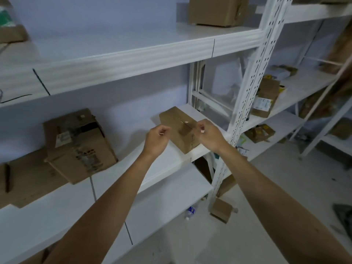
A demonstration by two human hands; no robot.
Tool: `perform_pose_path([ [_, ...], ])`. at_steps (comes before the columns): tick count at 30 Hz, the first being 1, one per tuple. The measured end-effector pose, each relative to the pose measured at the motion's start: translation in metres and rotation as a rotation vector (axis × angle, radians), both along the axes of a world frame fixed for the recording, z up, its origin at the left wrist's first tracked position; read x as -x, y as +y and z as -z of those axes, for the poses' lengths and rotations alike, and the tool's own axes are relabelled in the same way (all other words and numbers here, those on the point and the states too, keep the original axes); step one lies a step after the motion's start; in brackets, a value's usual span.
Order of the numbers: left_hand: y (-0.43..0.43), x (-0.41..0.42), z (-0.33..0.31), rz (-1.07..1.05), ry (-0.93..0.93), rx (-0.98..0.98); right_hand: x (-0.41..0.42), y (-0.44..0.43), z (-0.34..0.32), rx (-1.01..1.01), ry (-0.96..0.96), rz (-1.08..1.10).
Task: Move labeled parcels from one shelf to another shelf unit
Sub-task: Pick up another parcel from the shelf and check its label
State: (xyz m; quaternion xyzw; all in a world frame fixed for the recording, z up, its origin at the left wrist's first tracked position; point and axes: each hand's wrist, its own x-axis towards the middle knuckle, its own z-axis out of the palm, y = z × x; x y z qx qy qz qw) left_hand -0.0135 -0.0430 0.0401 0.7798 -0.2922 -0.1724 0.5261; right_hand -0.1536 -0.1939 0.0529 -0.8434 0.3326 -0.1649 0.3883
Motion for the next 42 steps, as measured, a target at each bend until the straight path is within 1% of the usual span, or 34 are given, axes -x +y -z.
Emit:
perform_pose_path([
  [4, -0.034, -0.014, 0.017, -0.125, 0.096, -0.036, -0.015, -0.022, 0.004, 0.02, 0.034, 0.003],
  [10, -0.066, -0.023, 0.041, -0.132, 0.203, -0.151, -0.028, -0.051, 0.032, -0.036, 0.064, 0.057],
  [12, -0.075, -0.026, 0.047, -0.149, 0.297, -0.133, -0.033, -0.064, 0.041, -0.054, 0.085, 0.054],
  [15, -0.086, -0.025, 0.056, -0.197, 0.402, -0.089, -0.043, -0.082, 0.051, -0.15, 0.118, 0.031],
  [18, -0.092, -0.015, 0.063, -0.218, 0.413, -0.063, -0.05, -0.093, 0.057, -0.237, 0.144, -0.043],
  [24, -0.101, -0.003, 0.064, -0.294, 0.38, -0.018, -0.06, -0.109, 0.069, -0.283, 0.123, -0.181],
  [29, -0.097, 0.007, 0.062, -0.405, 0.406, 0.008, -0.062, -0.112, 0.077, -0.231, 0.083, -0.278],
  [35, -0.073, 0.025, 0.062, -0.529, 0.411, 0.059, -0.065, -0.091, 0.081, -0.221, 0.082, -0.338],
  [42, -0.039, 0.034, 0.05, -0.582, 0.398, 0.101, -0.059, -0.055, 0.069, -0.256, 0.04, -0.395],
])
